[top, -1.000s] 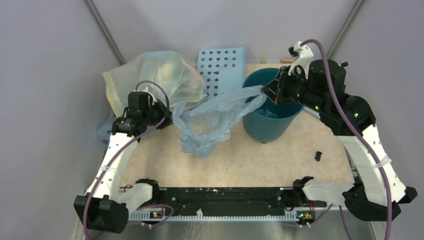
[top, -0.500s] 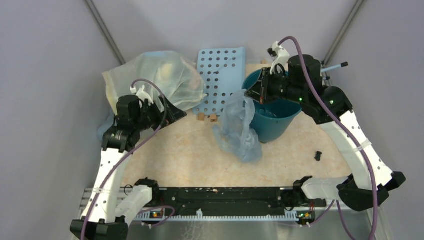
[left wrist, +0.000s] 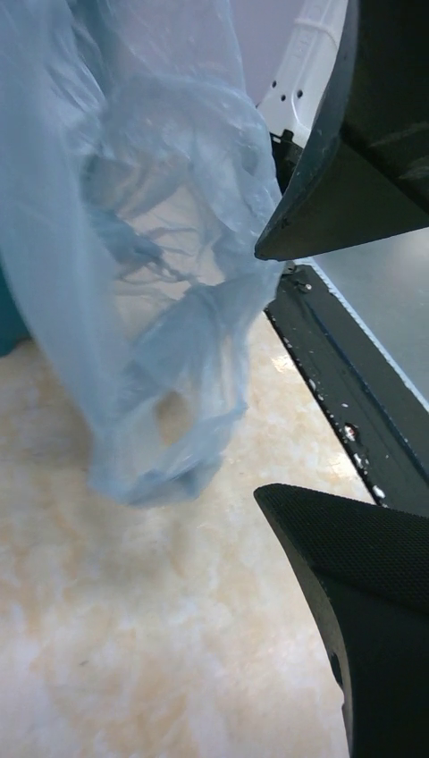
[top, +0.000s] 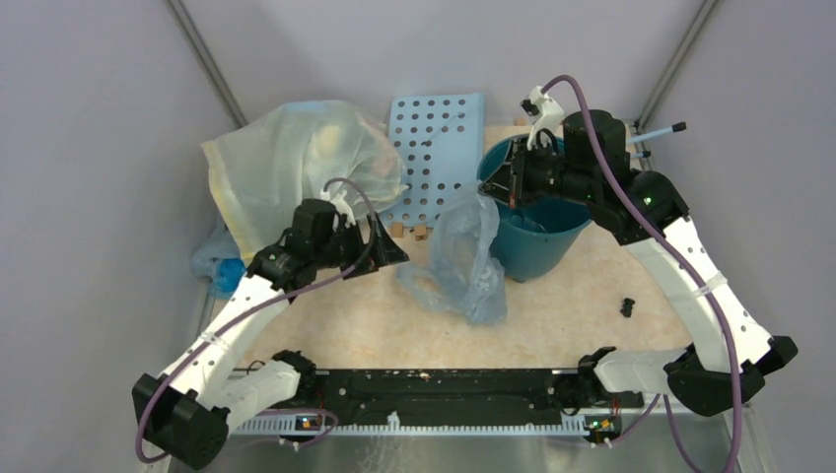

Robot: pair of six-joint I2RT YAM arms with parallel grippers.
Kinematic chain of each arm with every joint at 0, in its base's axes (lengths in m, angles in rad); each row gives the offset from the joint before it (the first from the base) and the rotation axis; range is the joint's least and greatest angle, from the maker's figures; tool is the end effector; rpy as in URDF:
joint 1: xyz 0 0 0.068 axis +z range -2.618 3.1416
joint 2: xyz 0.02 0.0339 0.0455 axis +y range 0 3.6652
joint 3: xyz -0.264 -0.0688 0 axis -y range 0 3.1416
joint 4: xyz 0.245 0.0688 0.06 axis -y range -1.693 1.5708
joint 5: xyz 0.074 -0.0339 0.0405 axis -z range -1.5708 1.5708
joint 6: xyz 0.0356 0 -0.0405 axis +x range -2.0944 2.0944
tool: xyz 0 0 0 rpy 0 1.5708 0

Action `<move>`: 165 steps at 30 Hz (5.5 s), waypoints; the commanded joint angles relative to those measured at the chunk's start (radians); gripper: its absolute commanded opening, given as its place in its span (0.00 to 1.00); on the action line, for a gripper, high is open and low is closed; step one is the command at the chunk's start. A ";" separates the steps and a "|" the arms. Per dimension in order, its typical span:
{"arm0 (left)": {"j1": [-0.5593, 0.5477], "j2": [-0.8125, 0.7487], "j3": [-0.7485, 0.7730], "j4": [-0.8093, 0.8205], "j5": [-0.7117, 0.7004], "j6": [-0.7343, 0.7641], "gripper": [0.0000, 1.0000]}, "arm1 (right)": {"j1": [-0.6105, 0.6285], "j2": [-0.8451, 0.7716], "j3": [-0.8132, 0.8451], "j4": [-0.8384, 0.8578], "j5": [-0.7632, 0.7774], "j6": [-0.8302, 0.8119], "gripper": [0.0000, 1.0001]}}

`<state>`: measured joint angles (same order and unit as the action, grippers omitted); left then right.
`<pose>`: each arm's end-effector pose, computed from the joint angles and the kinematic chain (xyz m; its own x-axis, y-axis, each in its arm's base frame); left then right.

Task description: Put the trash bags into the trash bin

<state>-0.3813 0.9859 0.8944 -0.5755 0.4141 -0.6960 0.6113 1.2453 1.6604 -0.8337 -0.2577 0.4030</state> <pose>0.1872 -0.0905 0.3050 -0.8472 -0.2927 -0.4433 0.1185 0.7094 -0.6948 0.1869 0.1421 0.4733 -0.5986 0.0435 -0.7998 -0.5554 0.6970 0.4536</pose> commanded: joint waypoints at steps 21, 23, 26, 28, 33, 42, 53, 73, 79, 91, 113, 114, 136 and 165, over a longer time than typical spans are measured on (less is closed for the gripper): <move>-0.136 0.267 -0.092 0.279 -0.277 -0.128 0.87 | 0.003 -0.041 0.008 0.050 -0.026 0.007 0.00; -0.136 0.297 -0.088 0.288 -0.264 -0.131 0.83 | 0.004 -0.037 0.016 0.042 -0.026 0.003 0.00; -0.136 0.320 -0.113 0.353 -0.214 -0.141 0.68 | 0.004 -0.039 0.014 0.036 -0.023 -0.001 0.00; -0.136 0.322 -0.133 0.380 -0.198 -0.154 0.53 | 0.004 -0.042 0.007 0.036 -0.012 0.004 0.00; -0.136 0.270 -0.148 0.309 -0.247 -0.154 0.13 | 0.004 -0.049 -0.002 0.034 0.033 0.014 0.00; 0.006 0.057 0.101 -0.203 -0.663 0.001 0.00 | 0.003 -0.033 0.069 -0.144 0.446 0.008 0.00; 0.219 -0.098 0.251 -0.236 -0.407 0.139 0.00 | 0.002 -0.030 0.030 -0.100 0.421 0.011 0.02; 0.220 0.035 0.268 -0.155 0.018 0.078 0.00 | 0.446 0.061 -0.219 0.372 0.371 -0.169 0.00; 0.222 0.065 0.300 -0.189 0.047 0.116 0.00 | 0.562 0.007 -0.642 0.994 0.436 -0.259 0.00; 0.220 0.026 0.247 -0.213 0.096 0.096 0.00 | 0.555 0.347 -0.864 1.614 0.312 -0.371 0.00; 0.222 0.053 0.417 -0.117 0.375 -0.128 0.00 | 0.502 0.747 -0.865 1.741 0.176 -0.259 0.00; 0.222 0.051 0.421 -0.059 0.426 -0.156 0.00 | 0.502 0.746 -0.874 1.742 0.181 -0.251 0.00; 0.222 0.021 0.650 0.303 0.803 -0.376 0.00 | 0.490 0.575 -0.897 1.617 0.232 -0.185 0.00; 0.220 -0.021 0.725 0.788 0.956 -0.680 0.00 | 0.444 0.428 -0.675 1.149 0.710 -0.251 0.00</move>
<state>-0.1642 0.9775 1.5906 0.0750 1.3140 -1.3293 1.0695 1.6768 0.9493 0.3805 0.3794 0.1081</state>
